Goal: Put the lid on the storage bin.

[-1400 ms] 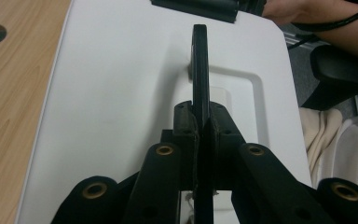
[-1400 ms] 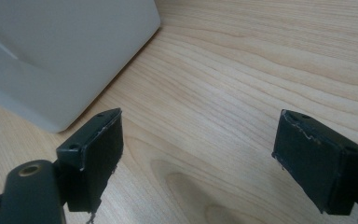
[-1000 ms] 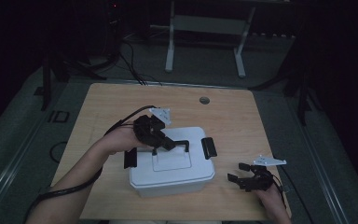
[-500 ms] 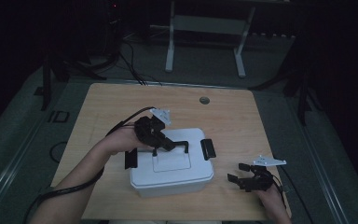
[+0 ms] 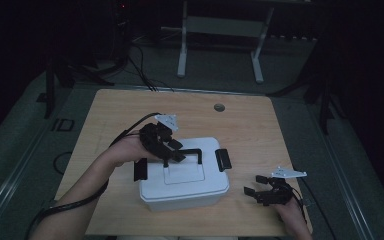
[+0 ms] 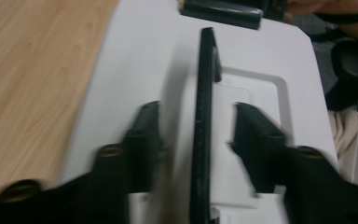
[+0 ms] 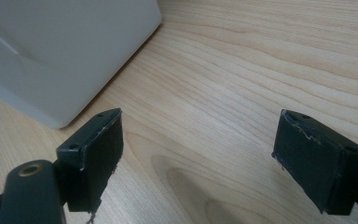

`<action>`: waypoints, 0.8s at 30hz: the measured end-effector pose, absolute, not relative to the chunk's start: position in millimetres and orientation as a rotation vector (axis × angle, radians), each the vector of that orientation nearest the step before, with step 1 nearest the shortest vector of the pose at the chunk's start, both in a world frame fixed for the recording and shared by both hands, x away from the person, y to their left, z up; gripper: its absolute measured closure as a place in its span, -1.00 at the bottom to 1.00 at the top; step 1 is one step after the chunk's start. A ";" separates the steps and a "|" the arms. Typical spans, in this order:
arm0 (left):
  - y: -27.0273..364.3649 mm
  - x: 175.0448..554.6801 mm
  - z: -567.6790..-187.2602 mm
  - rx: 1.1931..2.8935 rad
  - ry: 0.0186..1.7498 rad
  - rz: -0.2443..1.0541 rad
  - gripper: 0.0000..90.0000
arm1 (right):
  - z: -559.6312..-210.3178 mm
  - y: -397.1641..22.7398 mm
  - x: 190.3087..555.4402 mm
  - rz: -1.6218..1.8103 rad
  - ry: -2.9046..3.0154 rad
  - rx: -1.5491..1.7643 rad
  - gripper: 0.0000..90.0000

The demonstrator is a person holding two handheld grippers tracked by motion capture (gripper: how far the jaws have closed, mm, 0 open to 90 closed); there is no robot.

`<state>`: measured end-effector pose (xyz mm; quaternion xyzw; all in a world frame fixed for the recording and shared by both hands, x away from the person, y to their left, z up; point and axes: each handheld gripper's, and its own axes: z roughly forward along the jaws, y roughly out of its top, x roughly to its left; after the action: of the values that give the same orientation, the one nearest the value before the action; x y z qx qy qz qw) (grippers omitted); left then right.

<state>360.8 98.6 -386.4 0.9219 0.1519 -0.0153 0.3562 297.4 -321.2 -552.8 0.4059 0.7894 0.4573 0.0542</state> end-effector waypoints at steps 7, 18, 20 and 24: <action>114.4 359.9 -385.0 2.330 0.453 -0.003 -0.57 | -552.7 -321.0 297.4 1.389 2.398 1.231 -0.65; 162.3 353.1 -382.4 2.174 0.543 0.172 -0.67 | -552.9 -320.5 297.4 1.384 2.403 1.232 -0.65; 171.3 351.8 -383.9 2.171 0.560 0.190 -0.67 | -552.8 -320.3 297.5 1.384 2.403 1.232 -0.65; 184.2 350.2 -386.7 2.153 0.586 0.206 -0.67 | -552.8 -320.1 297.6 1.383 2.403 1.233 -0.65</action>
<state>350.2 184.2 -386.7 0.8649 0.2354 0.0828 0.4355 297.6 -320.1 -552.8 0.4058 0.7909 0.4550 0.0536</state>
